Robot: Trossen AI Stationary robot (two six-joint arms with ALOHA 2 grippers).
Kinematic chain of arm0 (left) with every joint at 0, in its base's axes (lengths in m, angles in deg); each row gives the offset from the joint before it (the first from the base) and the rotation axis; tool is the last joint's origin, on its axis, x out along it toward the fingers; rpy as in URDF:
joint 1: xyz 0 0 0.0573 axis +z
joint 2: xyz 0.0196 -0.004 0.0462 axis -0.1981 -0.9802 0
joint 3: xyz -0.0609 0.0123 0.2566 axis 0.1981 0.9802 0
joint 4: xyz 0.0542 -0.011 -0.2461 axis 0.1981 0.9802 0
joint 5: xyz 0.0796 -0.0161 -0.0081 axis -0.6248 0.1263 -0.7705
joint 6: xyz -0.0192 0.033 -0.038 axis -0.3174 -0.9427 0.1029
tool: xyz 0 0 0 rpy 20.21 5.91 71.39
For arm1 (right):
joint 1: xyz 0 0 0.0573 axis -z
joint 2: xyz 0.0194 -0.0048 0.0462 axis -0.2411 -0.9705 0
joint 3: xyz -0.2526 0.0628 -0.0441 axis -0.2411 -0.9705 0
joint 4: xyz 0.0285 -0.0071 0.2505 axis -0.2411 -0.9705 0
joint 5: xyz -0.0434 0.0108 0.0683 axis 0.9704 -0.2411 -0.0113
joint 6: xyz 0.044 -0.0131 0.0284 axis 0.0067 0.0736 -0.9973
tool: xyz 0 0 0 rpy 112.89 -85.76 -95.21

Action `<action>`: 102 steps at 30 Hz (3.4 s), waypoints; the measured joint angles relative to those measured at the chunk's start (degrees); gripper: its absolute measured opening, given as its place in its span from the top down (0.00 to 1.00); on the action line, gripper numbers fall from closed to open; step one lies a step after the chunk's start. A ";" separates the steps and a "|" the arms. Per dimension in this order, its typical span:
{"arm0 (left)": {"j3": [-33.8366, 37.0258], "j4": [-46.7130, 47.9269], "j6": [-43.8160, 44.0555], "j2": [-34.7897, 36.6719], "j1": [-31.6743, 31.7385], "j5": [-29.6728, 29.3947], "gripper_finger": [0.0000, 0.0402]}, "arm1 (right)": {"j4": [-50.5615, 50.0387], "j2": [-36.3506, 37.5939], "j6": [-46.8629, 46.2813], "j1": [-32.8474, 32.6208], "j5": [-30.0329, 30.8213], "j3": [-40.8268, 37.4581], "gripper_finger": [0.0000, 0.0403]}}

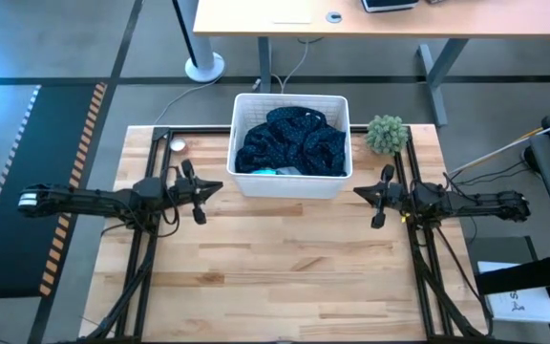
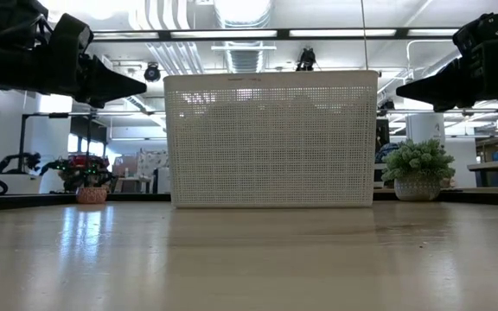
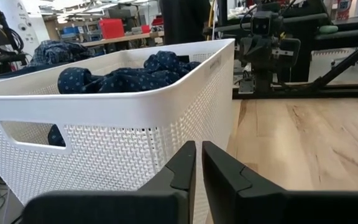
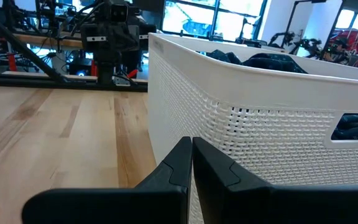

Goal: Sort clothes
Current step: Return to Home Position

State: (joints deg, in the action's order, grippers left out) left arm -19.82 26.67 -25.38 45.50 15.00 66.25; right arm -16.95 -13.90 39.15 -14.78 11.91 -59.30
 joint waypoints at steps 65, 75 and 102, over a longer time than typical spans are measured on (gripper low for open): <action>4.62 16.34 -0.22 30.90 0.17 0.00 0.93 | 0.53 0.00 0.01 -0.01 0.02 -0.02 1.00; 4.63 16.33 -0.22 30.90 0.17 0.00 0.94 | 0.52 0.00 0.01 -0.01 0.02 -0.02 1.00; 4.63 16.35 -0.20 27.20 0.17 0.00 0.92 | 0.54 0.00 0.01 -0.01 0.00 -0.02 1.00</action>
State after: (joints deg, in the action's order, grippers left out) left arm -15.18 43.02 -25.58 72.70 15.17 66.25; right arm -16.40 -13.90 39.16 -14.79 11.91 -59.32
